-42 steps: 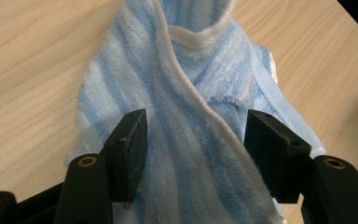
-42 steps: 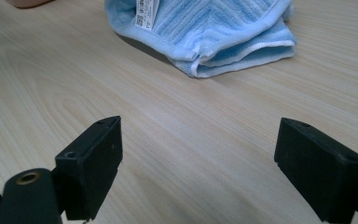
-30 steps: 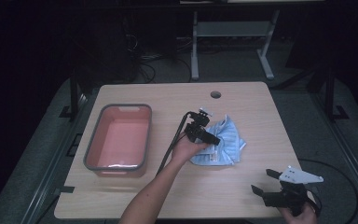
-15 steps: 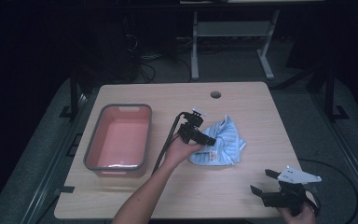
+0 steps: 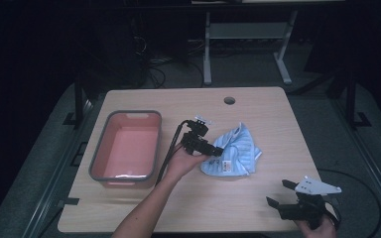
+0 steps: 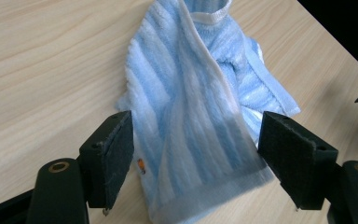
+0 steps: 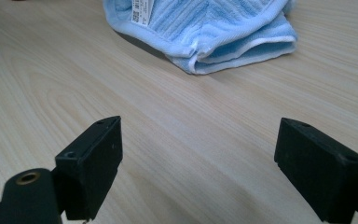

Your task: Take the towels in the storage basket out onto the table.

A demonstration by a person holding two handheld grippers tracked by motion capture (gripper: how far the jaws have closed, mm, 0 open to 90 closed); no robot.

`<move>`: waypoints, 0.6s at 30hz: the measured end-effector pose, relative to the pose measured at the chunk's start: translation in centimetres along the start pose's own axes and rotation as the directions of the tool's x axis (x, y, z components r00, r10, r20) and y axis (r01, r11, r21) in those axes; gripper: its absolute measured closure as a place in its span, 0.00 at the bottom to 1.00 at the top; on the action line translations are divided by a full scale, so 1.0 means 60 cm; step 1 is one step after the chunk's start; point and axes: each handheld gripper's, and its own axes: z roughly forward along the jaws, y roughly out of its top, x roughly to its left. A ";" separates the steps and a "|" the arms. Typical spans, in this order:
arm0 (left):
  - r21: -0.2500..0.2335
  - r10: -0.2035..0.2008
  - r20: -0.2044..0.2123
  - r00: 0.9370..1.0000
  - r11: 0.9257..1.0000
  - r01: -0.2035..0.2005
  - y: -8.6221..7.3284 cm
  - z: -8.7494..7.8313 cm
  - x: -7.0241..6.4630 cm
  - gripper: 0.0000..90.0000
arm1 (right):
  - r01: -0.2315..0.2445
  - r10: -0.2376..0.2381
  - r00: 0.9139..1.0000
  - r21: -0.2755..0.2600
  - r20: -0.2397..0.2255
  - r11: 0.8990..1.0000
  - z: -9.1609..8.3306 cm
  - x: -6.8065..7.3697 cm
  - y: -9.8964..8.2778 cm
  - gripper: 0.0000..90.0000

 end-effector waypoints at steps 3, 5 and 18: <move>-0.012 -0.005 0.000 1.000 1.000 0.005 -0.006 -0.009 0.004 0.29 | 0.002 -0.002 1.000 0.002 0.000 1.000 0.001 0.000 0.000 0.16; -0.015 -0.002 0.001 1.000 1.000 0.002 -0.009 -0.016 0.009 0.29 | 0.003 -0.003 1.000 0.004 0.000 1.000 0.002 0.001 0.001 0.16; -0.046 0.001 0.034 0.999 0.999 0.000 -0.032 -0.039 0.003 0.29 | 0.010 -0.010 1.000 0.016 0.002 1.000 0.007 0.002 0.001 0.16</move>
